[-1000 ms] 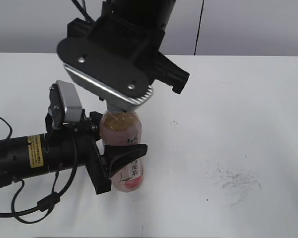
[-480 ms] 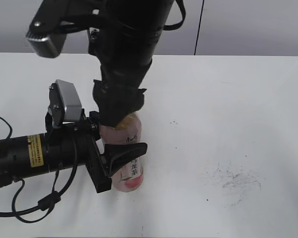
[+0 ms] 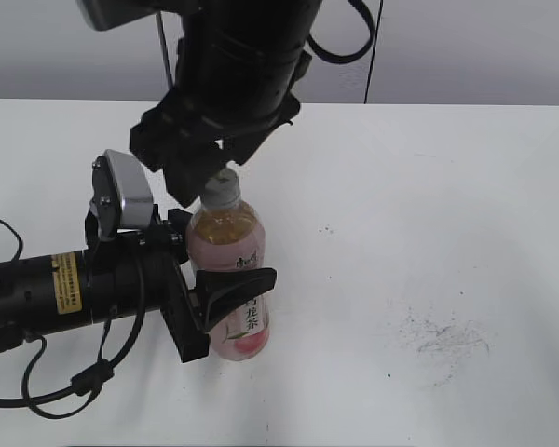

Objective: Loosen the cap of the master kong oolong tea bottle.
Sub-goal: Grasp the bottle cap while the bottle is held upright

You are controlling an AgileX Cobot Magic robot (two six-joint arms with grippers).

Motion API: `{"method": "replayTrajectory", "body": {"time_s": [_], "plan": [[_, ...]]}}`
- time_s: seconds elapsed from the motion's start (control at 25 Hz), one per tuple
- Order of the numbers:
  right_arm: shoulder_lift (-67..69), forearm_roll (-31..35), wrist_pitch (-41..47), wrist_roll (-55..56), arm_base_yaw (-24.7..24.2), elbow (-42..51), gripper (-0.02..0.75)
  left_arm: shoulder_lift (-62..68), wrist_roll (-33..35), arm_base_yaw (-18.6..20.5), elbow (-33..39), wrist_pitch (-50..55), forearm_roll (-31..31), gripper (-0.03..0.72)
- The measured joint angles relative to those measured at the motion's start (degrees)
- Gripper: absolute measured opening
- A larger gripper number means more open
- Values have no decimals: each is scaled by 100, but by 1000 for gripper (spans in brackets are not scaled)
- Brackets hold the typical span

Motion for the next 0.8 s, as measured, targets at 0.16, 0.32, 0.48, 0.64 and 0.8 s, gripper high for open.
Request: {"method": "replayTrajectory", "body": {"time_s": [0.16, 0.32, 0.48, 0.64, 0.8], "plan": [[0, -125, 143, 532, 0, 0, 522, 0, 0, 0, 0, 0, 0, 427], [0, -142, 262, 757, 0, 0, 521, 0, 0, 0, 0, 0, 0, 427], [0, -72, 324, 888, 0, -213, 520, 0, 0, 0, 0, 0, 0, 427], [0, 126, 324, 1016, 0, -436, 519, 0, 0, 0, 0, 0, 0, 427], [0, 164, 324, 1082, 0, -452, 519, 0, 0, 0, 0, 0, 0, 427]]}}
